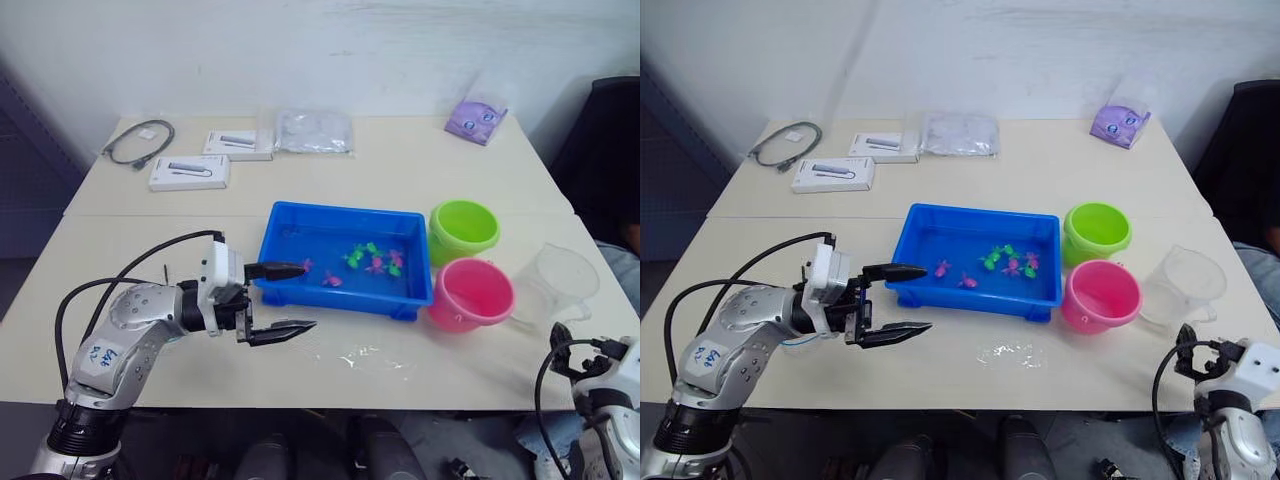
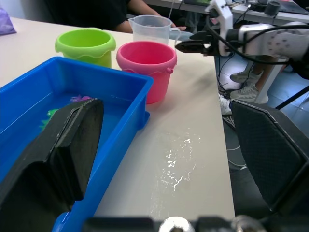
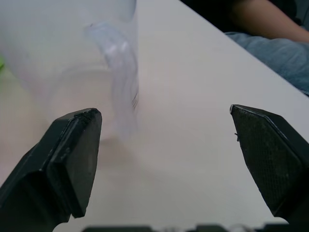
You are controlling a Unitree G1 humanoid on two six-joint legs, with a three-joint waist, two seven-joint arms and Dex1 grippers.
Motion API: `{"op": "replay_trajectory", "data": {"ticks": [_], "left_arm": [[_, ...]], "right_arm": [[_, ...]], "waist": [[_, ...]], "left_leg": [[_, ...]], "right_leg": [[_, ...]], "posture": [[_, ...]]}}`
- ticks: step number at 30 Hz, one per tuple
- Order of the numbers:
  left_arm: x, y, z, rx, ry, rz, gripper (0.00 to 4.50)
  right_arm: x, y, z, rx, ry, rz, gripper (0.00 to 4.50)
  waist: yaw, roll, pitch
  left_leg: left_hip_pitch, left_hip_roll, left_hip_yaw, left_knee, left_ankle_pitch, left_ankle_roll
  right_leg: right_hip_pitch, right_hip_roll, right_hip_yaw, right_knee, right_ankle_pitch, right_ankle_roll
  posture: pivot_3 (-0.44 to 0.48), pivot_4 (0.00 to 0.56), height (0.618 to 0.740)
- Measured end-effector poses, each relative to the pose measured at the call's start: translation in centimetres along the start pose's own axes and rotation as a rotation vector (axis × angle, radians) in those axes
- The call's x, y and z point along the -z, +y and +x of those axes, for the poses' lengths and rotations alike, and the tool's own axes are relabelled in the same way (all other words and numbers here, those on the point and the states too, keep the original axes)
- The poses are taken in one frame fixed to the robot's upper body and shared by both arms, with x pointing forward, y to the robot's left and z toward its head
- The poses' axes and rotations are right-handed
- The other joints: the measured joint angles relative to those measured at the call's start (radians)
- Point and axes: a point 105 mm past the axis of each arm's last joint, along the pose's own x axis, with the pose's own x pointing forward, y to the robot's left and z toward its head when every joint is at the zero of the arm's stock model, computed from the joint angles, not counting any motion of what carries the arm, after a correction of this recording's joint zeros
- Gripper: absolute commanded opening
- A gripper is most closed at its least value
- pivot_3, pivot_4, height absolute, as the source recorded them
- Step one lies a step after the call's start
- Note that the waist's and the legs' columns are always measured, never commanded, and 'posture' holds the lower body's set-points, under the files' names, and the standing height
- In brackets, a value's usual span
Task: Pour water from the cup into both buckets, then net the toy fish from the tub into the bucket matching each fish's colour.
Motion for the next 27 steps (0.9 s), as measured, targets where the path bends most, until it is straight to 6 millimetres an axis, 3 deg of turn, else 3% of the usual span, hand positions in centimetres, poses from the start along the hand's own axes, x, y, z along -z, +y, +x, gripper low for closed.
{"op": "replay_trajectory", "data": {"ticks": [11, 25, 27], "left_arm": [[0.1, 0.0, 0.5, 0.005, -0.006, -0.005, 4.48], [-0.4, 0.6, 0.7, -0.012, -0.006, 0.049, 4.48], [-0.4, 0.6, 0.7, -0.013, -0.006, 0.05, 4.5]], "right_arm": [[-0.9, -0.7, 1.6, 0.106, -0.039, 0.067, 4.5], [1.0, -1.0, 3.7, 0.215, 0.037, 0.246, 4.5], [0.9, -1.1, 3.9, 0.21, 0.035, 0.244, 4.0]], "waist": [[0.0, 0.0, 0.0], [-0.001, 0.0, 0.0], [-0.002, 0.0, 0.0]], "left_leg": [[0.0, 0.0, 0.0, 0.0, 0.0, 0.0], [0.0, 0.0, 0.0, 0.0, 0.001, 0.0], [0.0, 0.0, 0.0, 0.0, 0.001, 0.0]], "right_leg": [[0.0, 0.0, 0.0, 0.0, 0.0, 0.0], [0.0, 0.0, 0.0, 0.0, 0.0, 0.0], [0.0, 0.0, 0.0, 0.0, 0.0, 0.001]], "posture": [[0.0, 0.15, 0.74], [0.0, 0.15, 0.74], [0.0, 0.15, 0.74]]}}
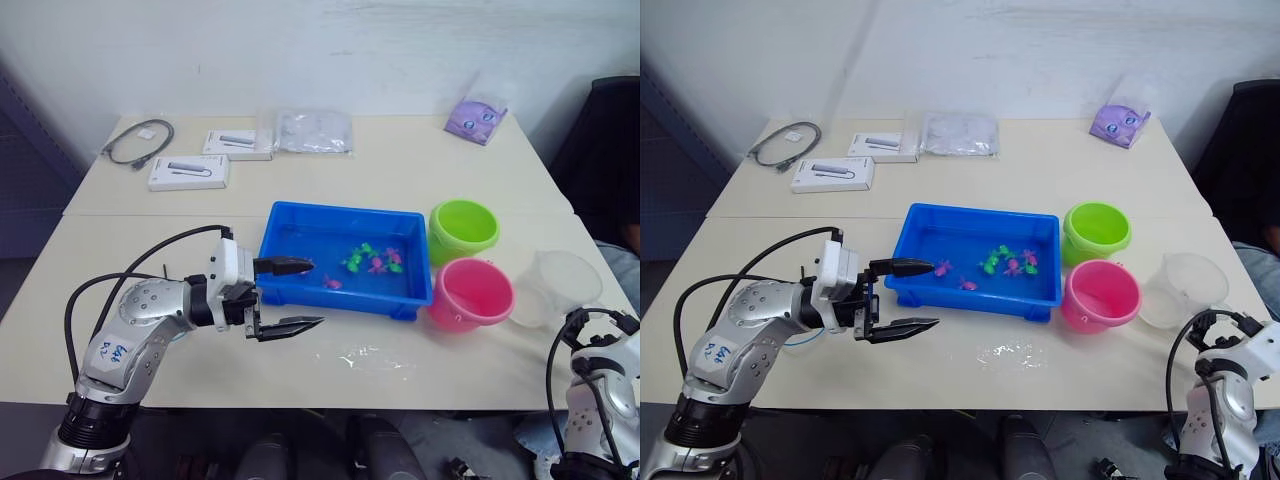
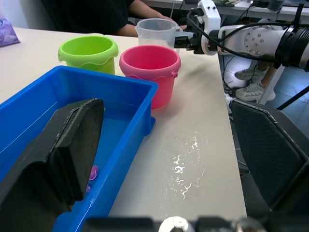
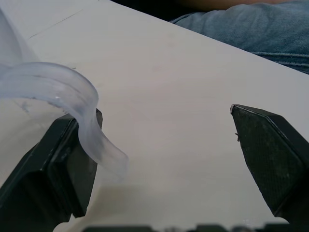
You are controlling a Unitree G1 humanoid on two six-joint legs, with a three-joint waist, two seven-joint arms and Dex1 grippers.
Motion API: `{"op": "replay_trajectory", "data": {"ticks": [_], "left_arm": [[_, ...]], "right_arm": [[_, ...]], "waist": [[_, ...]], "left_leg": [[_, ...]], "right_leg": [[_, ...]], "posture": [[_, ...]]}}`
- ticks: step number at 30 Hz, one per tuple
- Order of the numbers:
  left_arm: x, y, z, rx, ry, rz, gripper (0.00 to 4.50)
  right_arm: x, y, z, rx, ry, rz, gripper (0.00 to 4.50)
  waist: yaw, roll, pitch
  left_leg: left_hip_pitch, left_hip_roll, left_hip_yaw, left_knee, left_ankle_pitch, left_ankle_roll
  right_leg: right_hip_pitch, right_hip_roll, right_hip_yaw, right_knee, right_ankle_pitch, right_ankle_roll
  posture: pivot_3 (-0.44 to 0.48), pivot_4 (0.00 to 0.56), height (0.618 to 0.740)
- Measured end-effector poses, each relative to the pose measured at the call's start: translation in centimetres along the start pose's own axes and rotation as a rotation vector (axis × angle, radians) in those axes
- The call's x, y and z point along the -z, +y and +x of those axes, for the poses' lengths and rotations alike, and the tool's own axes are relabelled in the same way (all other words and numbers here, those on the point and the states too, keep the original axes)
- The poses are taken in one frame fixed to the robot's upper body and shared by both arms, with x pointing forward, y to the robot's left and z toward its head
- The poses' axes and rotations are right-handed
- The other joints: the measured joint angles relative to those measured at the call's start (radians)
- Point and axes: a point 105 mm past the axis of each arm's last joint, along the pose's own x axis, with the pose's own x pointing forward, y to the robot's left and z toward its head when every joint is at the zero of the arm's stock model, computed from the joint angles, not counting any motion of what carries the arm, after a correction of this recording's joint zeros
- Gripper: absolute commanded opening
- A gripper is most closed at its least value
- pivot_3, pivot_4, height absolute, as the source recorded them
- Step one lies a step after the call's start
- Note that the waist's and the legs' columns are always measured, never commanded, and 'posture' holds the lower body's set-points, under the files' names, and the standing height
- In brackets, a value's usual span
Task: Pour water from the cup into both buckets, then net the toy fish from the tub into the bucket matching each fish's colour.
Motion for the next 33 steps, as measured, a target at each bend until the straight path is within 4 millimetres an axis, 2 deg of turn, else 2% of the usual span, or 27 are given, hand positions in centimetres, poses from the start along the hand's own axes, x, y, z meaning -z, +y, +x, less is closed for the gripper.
{"op": "replay_trajectory", "data": {"ticks": [1, 8, 9, 16, 19, 24, 28, 33], "left_arm": [[0.0, 0.0, 0.0, -0.001, 0.0, 0.0, 4.5], [0.0, 0.1, 0.0, -0.009, 0.001, -0.001, 4.5], [0.0, 0.1, 0.0, -0.01, 0.001, -0.001, 4.5], [0.0, 0.1, 0.1, -0.013, -0.006, -0.007, 4.5], [-0.2, 0.2, 0.0, -0.011, -0.009, -0.013, 4.5], [-2.0, 0.6, 0.0, 0.029, -0.051, -0.003, 4.5], [-2.4, 1.1, 0.8, 0.072, -0.089, -0.004, 4.5], [-2.4, 2.2, 1.9, 0.078, -0.138, -0.014, 4.5]], "right_arm": [[0.0, 0.1, 0.1, -0.004, 0.0, 0.002, 3.75], [-0.1, 0.9, 0.4, -0.037, -0.004, 0.024, 0.27], [-0.1, 0.8, 0.4, -0.036, -0.004, 0.023, 0.06], [-0.3, 0.6, -0.1, -0.056, -0.006, 0.017, 0.06], [-1.4, 0.7, -1.1, -0.132, -0.004, -0.1, 0.06], [-5.7, 0.8, -2.4, -0.233, -0.074, -0.343, 0.06], [-10.0, 2.0, -2.9, -0.297, -0.175, -0.568, 0.06], [-12.5, 4.7, -4.4, -0.433, -0.233, -0.791, 0.06]], "waist": [[0.0, 0.0, 0.0], [0.001, 0.0, 0.0], [0.002, 0.0, 0.0], [0.002, 0.001, 0.0], [0.002, 0.003, 0.002], [0.003, 0.003, 0.002], [0.002, 0.002, 0.003], [0.003, 0.0, 0.004]], "left_leg": [[0.0, 0.0, 0.0, 0.0, 0.0, 0.0], [0.0, 0.0, 0.0, 0.0, 0.0, 0.0], [-0.001, 0.0, 0.0, 0.0, 0.0, 0.0], [-0.001, 0.0, 0.0, -0.001, 0.0, 0.0], [-0.002, 0.0, 0.0, -0.001, 0.0, 0.001], [-0.002, 0.0, 0.0, 0.0, 0.0, 0.001], [-0.003, 0.0, 0.0, -0.001, 0.001, 0.0], [-0.007, 0.0, 0.0, 0.0, 0.005, -0.007]], "right_leg": [[0.0, 0.0, 0.0, 0.0, 0.0, 0.0], [0.0, 0.0, 0.0, 0.0, 0.0, 0.0], [0.0, 0.0, 0.0, -0.001, 0.0, 0.0], [0.0, 0.0, 0.0, -0.001, 0.0, 0.001], [-0.001, 0.0, 0.0, -0.002, 0.0, 0.001], [0.0, 0.0, 0.0, -0.003, 0.001, 0.002], [0.001, 0.002, 0.0, -0.003, 0.001, 0.002], [0.0, 0.003, 0.0, -0.003, 0.001, 0.004]], "posture": [[0.0, 0.15, 0.74], [0.0, 0.15, 0.74], [0.0, 0.15, 0.74], [0.0, 0.15, 0.74], [0.0, 0.15, 0.74], [0.0, 0.15, 0.74], [0.0, 0.15, 0.74], [0.0, 0.15, 0.74]]}}
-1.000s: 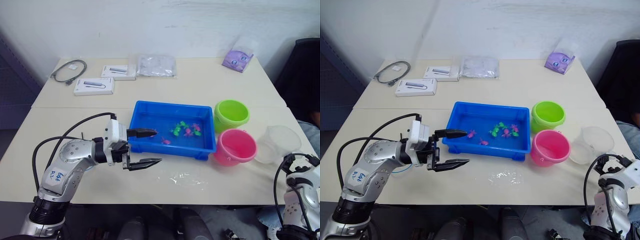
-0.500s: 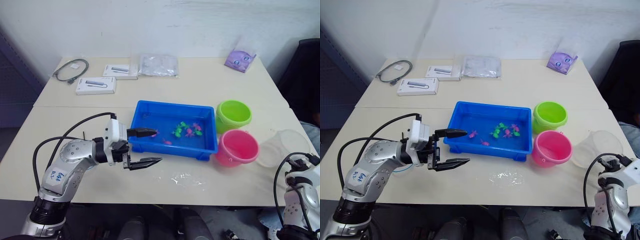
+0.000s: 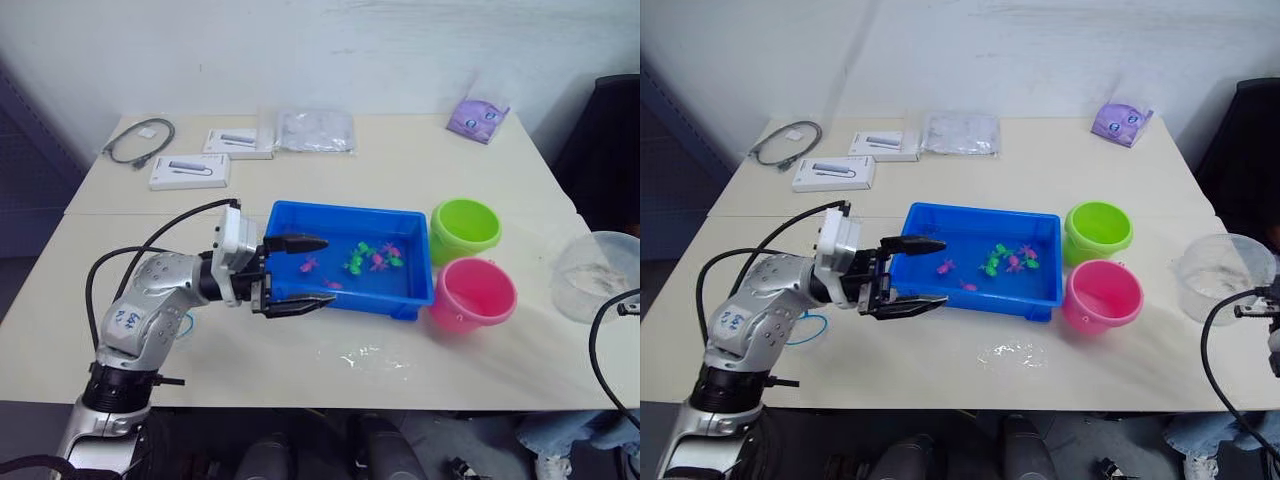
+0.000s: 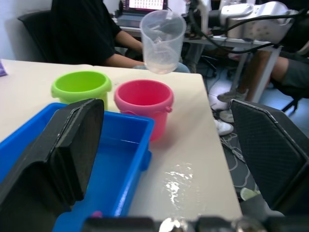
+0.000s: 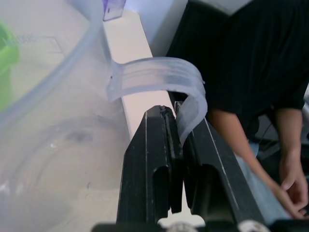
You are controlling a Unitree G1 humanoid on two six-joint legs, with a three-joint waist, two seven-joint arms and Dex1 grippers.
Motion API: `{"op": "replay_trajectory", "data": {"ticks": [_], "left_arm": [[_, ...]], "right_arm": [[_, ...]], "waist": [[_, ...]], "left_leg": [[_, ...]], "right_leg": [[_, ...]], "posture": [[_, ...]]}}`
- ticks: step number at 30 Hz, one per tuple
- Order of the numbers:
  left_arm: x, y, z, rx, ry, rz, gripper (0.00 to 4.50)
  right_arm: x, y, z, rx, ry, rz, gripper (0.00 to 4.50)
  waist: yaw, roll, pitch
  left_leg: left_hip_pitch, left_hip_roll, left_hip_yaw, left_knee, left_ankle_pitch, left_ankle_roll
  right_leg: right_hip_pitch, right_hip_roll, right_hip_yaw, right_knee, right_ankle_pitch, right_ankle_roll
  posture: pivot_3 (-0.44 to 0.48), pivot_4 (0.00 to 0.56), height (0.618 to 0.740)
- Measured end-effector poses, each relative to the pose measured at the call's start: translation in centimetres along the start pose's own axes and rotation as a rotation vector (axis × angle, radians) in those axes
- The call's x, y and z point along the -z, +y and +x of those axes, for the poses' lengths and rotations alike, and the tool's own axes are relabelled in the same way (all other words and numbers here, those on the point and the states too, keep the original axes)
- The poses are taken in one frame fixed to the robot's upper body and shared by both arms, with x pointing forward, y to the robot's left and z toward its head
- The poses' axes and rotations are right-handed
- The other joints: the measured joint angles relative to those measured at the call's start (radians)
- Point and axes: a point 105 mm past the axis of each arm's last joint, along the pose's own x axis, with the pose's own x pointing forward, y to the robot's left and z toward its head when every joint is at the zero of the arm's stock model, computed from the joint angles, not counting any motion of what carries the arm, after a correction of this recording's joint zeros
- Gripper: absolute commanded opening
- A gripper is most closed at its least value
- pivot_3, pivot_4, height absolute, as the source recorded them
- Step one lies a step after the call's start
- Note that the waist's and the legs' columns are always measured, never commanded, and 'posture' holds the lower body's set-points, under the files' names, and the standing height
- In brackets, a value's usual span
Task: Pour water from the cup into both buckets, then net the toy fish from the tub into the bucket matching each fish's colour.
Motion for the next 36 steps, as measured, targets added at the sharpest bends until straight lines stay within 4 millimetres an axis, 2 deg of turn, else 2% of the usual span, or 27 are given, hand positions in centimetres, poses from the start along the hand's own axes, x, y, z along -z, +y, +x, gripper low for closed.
{"op": "replay_trajectory", "data": {"ticks": [3, 12, 19, 25, 29, 36], "left_arm": [[0.5, 0.2, 0.4, 0.001, -0.015, -0.013, 4.5], [1.2, -0.5, 2.0, 0.043, -0.026, -0.004, 4.5], [1.7, -0.2, 2.3, 0.031, -0.016, 0.013, 4.5], [1.8, -0.2, 2.3, 0.029, -0.01, 0.027, 4.5], [1.7, -0.2, 2.4, 0.026, -0.015, 0.035, 4.5], [1.8, -0.3, 2.8, 0.027, -0.021, 0.036, 4.5]], "right_arm": [[-1.2, 0.0, 0.1, -0.01, -0.006, -0.072, 0.06], [-2.6, 0.3, 0.4, -0.035, -0.009, -0.273, 0.06], [-2.7, 2.8, 1.3, -0.121, -0.013, -0.382, 0.06], [-4.1, 2.8, 1.7, -0.097, -0.083, -0.464, 0.06], [-4.1, 3.6, 1.8, -0.118, -0.106, -0.527, 0.06], [-3.8, 3.6, 2.2, -0.11, -0.122, -0.611, 0.06]], "waist": [[0.003, -0.001, 0.0], [0.02, -0.002, 0.001], [0.025, -0.002, 0.001], [0.026, -0.002, 0.001], [0.026, -0.002, 0.001], [0.025, -0.002, 0.001]], "left_leg": [[-0.001, 0.0, 0.0, 0.001, 0.0, 0.0], [-0.005, 0.0, -0.001, 0.007, 0.0, 0.0], [-0.006, 0.0, -0.002, 0.01, 0.0, 0.001], [-0.007, 0.0, -0.002, 0.011, 0.0, 0.002], [-0.007, 0.0, -0.002, 0.011, 0.0, 0.002], [-0.007, 0.0, -0.002, 0.011, 0.0, 0.002]], "right_leg": [[0.0, 0.0, 0.0, 0.0, 0.0, 0.001], [-0.002, -0.001, -0.001, -0.001, 0.001, 0.002], [-0.004, -0.001, -0.002, -0.001, 0.001, 0.002], [-0.005, -0.001, -0.002, 0.0, 0.001, 0.003], [-0.005, -0.001, -0.002, 0.0, 0.001, 0.003], [-0.004, -0.001, -0.002, 0.0, 0.001, 0.003]], "posture": [[0.0, 0.15, 0.74], [0.0, 0.15, 0.74], [0.0, 0.15, 0.74], [0.0, 0.15, 0.74], [0.0, 0.15, 0.74], [0.0, 0.15, 0.74]]}}
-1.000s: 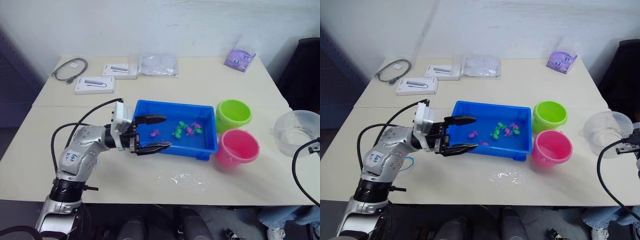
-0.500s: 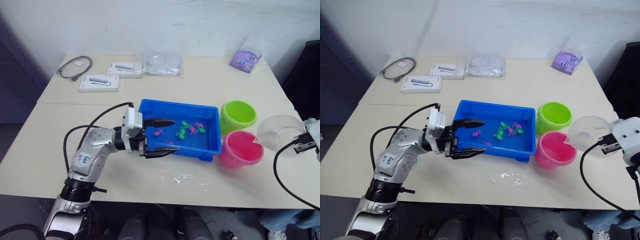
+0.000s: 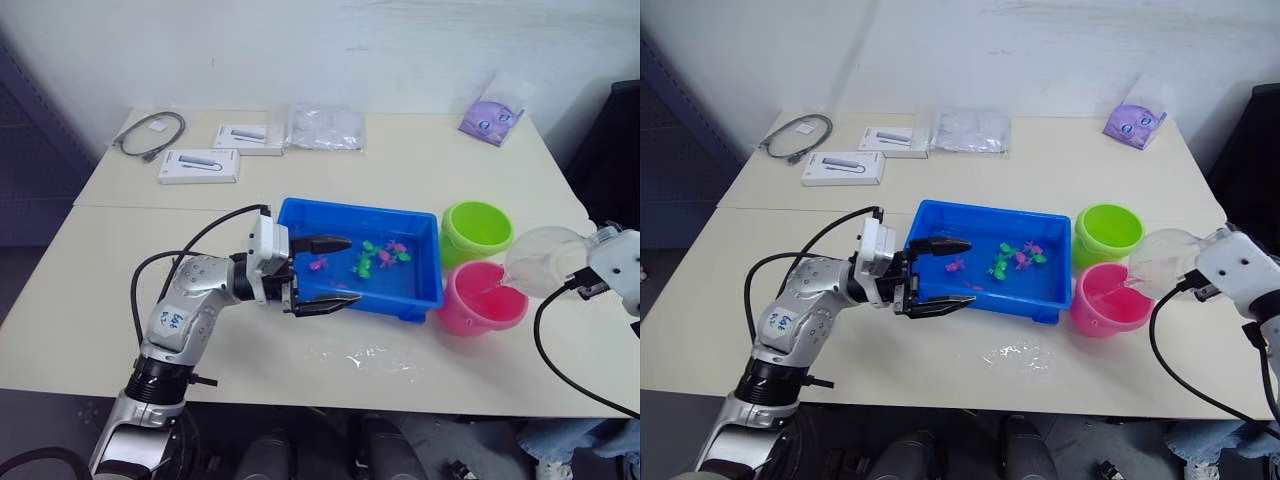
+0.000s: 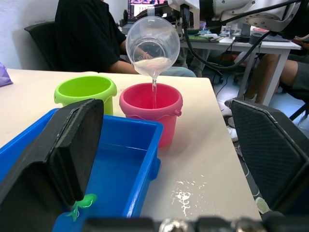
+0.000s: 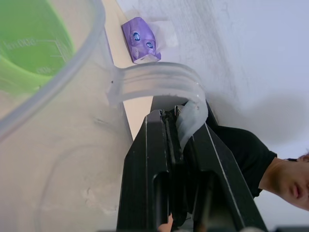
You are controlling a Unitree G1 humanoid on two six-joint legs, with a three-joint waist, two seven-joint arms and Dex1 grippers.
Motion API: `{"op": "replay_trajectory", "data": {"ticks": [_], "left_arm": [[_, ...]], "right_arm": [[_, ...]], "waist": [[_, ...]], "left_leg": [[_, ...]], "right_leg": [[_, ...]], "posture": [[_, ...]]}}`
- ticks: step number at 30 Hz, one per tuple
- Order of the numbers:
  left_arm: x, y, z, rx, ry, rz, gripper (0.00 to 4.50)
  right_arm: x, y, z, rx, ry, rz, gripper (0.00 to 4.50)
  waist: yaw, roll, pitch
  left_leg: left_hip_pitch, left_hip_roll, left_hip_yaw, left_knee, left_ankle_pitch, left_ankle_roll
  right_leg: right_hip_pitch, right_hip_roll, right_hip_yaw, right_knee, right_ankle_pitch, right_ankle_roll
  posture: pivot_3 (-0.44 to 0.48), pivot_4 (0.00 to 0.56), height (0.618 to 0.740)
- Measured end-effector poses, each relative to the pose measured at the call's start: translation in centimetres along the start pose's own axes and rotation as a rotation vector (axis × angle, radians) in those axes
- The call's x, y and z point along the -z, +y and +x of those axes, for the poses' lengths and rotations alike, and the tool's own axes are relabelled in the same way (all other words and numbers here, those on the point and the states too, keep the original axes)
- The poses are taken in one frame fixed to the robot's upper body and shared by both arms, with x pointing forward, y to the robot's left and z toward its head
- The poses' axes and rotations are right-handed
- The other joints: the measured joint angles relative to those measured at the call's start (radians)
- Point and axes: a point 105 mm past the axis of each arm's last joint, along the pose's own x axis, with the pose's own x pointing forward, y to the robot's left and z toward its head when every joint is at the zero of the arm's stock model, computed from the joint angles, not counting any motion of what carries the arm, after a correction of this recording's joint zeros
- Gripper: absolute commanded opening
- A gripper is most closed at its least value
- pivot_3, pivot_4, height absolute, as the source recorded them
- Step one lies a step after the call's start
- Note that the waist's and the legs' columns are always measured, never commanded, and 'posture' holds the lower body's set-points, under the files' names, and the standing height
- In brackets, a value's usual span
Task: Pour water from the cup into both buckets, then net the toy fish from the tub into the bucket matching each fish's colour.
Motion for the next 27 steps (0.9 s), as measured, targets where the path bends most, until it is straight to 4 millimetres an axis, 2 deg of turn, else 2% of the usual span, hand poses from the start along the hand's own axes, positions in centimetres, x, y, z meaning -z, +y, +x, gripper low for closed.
{"op": "replay_trajectory", "data": {"ticks": [5, 11, 27], "left_arm": [[-0.05, 0.0, 0.21, -0.004, -0.009, 0.004, 4.5], [-0.04, 0.0, 0.3, -0.005, -0.011, 0.006, 4.5], [-0.09, 0.04, 0.43, -0.012, -0.016, 0.007, 4.5]], "right_arm": [[0.53, 0.53, 0.25, -0.01, -0.001, -0.039, 0.06], [0.66, 0.15, 0.5, 0.026, -0.017, -0.103, 0.06], [0.15, -0.19, 0.78, 0.062, -0.064, -0.214, 0.06]], "waist": [[-0.001, 0.0, 0.0], [0.0, 0.0, 0.0], [0.0, 0.0, 0.0]], "left_leg": [[0.0, 0.0, 0.0, 0.0, 0.0, 0.0], [0.0, 0.0, 0.0, 0.0, 0.0, 0.0], [0.0, 0.0, 0.0, 0.001, 0.0, 0.0]], "right_leg": [[0.0, 0.0, 0.0, 0.0, 0.0, 0.0], [0.0, 0.0, 0.0, 0.001, 0.0, 0.0], [0.0, 0.0, 0.0, 0.001, 0.0, 0.0]], "posture": [[0.0, 0.15, 0.74], [0.0, 0.15, 0.74], [0.0, 0.15, 0.74]]}}
